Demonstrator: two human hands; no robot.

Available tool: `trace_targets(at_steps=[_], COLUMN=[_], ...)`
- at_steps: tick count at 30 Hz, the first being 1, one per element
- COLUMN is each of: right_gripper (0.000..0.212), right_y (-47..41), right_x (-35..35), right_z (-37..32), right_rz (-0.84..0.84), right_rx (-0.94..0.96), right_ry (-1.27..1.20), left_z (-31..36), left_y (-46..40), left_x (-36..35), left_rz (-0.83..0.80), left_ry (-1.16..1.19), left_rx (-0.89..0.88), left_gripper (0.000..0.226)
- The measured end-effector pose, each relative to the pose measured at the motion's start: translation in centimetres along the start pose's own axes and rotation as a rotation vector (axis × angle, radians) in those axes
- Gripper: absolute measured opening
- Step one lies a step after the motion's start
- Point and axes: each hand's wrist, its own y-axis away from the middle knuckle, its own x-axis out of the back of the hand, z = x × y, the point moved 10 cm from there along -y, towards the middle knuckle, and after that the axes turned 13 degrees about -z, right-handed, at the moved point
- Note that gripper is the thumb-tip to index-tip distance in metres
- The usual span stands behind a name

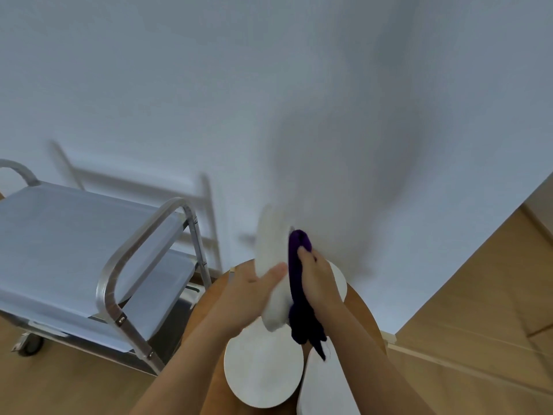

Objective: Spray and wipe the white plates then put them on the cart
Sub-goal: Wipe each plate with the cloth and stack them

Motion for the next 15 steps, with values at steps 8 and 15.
trace_targets(at_steps=[8, 15], right_gripper=[0.083, 0.048], right_y=[0.8, 1.2], right_x=[-1.7, -0.1], right_z=[-0.3, 3.6], right_rz=[-0.240, -0.172], right_rx=[-0.063, -0.211], right_ry=[-0.459, -0.450], left_z=[0.0, -3.4], left_y=[-0.1, 0.3], left_x=[-3.0, -1.5], left_rz=[-0.240, -0.351], left_ry=[-1.105, -0.958], left_rx=[-0.033, 0.115], left_gripper=[0.054, 0.071])
